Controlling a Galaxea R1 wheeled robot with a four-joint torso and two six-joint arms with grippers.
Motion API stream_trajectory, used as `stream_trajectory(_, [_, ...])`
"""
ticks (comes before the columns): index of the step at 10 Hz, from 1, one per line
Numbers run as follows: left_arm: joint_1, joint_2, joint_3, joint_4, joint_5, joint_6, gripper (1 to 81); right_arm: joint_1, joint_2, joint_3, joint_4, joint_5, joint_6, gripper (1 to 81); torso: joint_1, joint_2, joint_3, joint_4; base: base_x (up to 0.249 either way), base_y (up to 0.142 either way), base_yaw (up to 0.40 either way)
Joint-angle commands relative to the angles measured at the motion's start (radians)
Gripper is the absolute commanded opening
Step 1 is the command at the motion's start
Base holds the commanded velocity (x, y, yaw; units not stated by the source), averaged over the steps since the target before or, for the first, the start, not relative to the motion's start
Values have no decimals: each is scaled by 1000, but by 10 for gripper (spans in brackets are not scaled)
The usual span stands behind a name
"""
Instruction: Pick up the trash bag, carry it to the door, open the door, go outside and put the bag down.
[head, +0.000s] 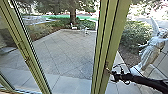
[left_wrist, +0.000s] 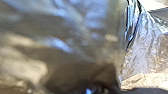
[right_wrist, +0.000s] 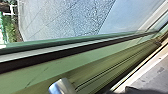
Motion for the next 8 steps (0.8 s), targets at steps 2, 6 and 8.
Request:
stream_trajectory(2, [-12,-20,1,0,108,5,10,60,55,-81,-47,-125,-10,811,0,0,0,0,0,0,0])
stream_trajectory(6, [-12,-17,1,0,107,5,10,60,64,-104,-47,-123,-22,811,0,0,-69,0,38,0,0])
stream_trajectory(8, [-12,-19,1,0,107,5,10,65,66,-104,-47,-123,-21,811,-1,-2,-101,-1,86,0,0])
